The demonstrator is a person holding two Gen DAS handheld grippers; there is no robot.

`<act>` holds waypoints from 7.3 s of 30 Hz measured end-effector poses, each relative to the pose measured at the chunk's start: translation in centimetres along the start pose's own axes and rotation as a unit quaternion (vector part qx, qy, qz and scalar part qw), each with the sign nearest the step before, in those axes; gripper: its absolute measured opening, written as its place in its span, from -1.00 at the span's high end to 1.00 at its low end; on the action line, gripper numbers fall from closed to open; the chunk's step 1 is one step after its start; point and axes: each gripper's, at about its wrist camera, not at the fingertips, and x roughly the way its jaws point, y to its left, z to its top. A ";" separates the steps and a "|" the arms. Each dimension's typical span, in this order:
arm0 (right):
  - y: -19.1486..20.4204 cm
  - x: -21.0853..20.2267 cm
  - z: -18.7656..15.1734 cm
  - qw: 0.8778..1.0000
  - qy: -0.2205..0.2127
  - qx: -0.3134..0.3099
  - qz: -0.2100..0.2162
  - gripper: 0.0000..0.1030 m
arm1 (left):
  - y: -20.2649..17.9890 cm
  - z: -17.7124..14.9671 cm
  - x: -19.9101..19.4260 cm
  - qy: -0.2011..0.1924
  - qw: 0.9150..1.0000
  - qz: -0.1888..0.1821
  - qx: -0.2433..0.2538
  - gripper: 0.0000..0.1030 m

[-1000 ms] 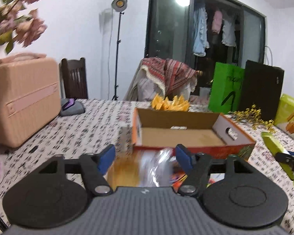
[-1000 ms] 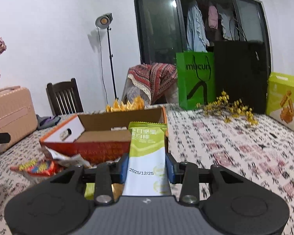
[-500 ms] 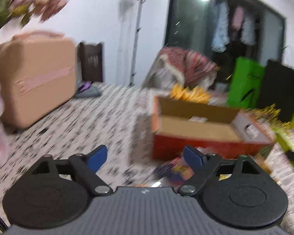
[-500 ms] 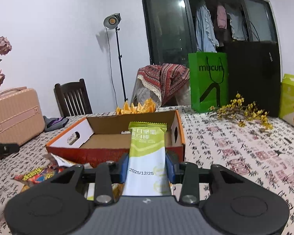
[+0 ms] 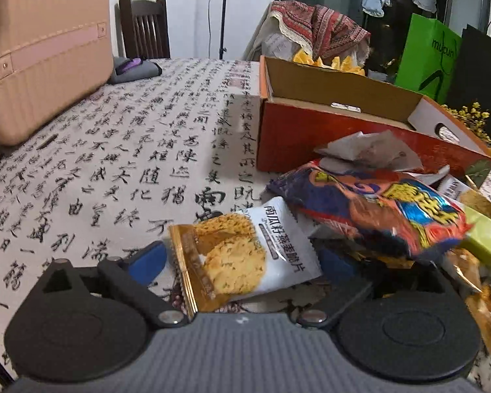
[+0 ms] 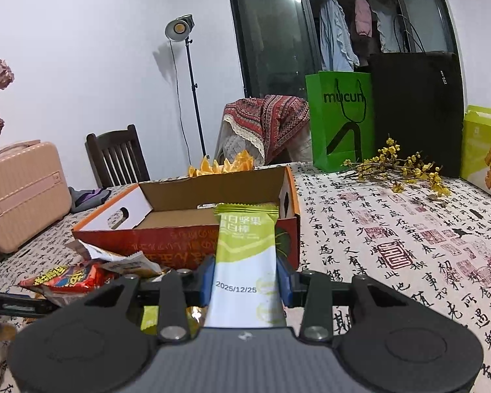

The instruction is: Organize snacks

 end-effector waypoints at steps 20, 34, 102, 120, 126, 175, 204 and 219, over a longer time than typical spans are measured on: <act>0.7 -0.4 0.9 1.000 -0.010 -0.010 0.004 0.26 | 1.5 1.8 -5.5 -0.088 0.996 -0.003 0.004 0.01; 0.7 0.2 0.3 1.000 0.001 -0.005 0.013 0.26 | 2.8 0.1 -0.4 0.011 0.999 0.050 -0.008 -1.00; 0.8 17.8 8.2 0.998 0.049 0.021 0.028 -0.98 | -8.1 14.9 4.8 -0.124 0.990 -0.067 -0.018 -1.00; 1.8 12.5 10.1 0.999 -0.010 -0.005 0.031 -1.00 | -8.6 15.3 0.1 -0.153 0.985 -0.082 -0.007 -1.00; 2.0 9.7 10.0 0.999 -0.008 -0.016 0.030 -1.00 | -8.2 14.3 -2.1 -0.151 0.985 -0.087 -0.001 -1.00; 3.3 -2.0 -3.0 0.994 0.087 -0.047 0.046 -1.00 | -2.3 -1.8 -8.4 -0.106 0.987 -0.116 0.022 -1.00; 2.3 2.6 -3.8 0.992 0.124 -0.004 0.019 -0.13 | -0.3 -2.6 -7.0 -0.085 0.991 -0.104 -0.005 -1.00; 0.1 0.1 -2.9 0.998 0.067 0.009 -0.003 0.22 | -1.3 -2.5 -6.9 -0.074 0.993 -0.096 -0.002 -1.00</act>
